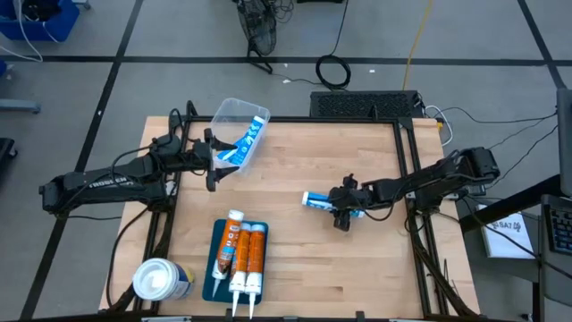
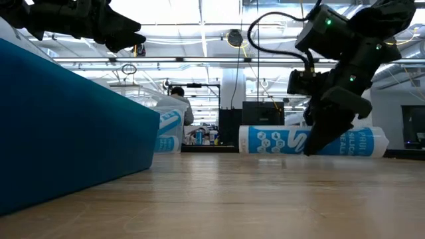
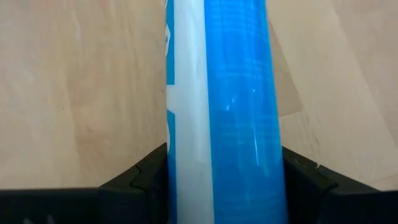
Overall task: Pick & place silicon tubes, Sealant and Lysol wipes
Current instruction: Put the blue sealant into the white bin
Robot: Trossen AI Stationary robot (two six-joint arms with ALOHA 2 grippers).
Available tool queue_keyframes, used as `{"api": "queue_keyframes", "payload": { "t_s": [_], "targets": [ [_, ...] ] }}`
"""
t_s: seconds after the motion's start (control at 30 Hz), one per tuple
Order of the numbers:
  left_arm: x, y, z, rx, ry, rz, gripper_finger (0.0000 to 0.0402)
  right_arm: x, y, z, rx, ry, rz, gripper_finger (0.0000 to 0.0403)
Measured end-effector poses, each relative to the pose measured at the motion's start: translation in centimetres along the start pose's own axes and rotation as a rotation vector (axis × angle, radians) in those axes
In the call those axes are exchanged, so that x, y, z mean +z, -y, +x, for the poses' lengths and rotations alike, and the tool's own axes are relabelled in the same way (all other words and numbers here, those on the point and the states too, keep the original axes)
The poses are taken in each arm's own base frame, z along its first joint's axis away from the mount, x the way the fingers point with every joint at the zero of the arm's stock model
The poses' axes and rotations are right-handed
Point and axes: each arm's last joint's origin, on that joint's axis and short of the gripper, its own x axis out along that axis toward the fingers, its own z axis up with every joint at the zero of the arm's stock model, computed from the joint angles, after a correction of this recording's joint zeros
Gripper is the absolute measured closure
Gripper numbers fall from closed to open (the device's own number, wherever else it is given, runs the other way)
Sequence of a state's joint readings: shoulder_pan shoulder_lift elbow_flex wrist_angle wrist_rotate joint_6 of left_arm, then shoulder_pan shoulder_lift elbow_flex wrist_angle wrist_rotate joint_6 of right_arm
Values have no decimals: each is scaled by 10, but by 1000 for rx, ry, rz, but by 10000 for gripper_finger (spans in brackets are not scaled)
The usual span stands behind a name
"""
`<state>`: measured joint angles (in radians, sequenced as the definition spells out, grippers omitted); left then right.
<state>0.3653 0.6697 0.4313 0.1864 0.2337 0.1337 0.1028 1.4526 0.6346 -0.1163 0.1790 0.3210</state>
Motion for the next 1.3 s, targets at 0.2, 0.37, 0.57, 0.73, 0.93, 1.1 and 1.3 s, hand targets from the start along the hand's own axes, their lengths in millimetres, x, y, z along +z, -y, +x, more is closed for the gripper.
{"api": "queue_keyframes", "payload": {
  "t_s": [0.2, 0.37, 0.57, 0.73, 0.93, 1.1, 1.3],
  "targets": [
    [0, 0, 0, 0, -1, 0, 96, 6, 2, -18, 18, 60, 7, 200],
    [0, 0, 0, 0, -1, 0, 96, 8, 4, -35, 24, 100, 1, 200],
    [0, 0, 0, 0, -1, -4, 96, 10, 6, -49, 36, 144, 0, 200],
    [0, 0, 0, 0, -1, -4, 96, 12, 6, -52, 42, 164, 4, 200],
    [0, 0, 0, 0, -1, -4, 96, 11, 6, -52, 41, 161, 4, 200],
    [0, 0, 0, 0, -1, -4, 96, 10, 7, -52, 14, 153, -18, 200],
    [0, 0, 0, 0, -1, -4, 96, 10, 13, -51, -6, 136, -8, 200]
  ]
}}
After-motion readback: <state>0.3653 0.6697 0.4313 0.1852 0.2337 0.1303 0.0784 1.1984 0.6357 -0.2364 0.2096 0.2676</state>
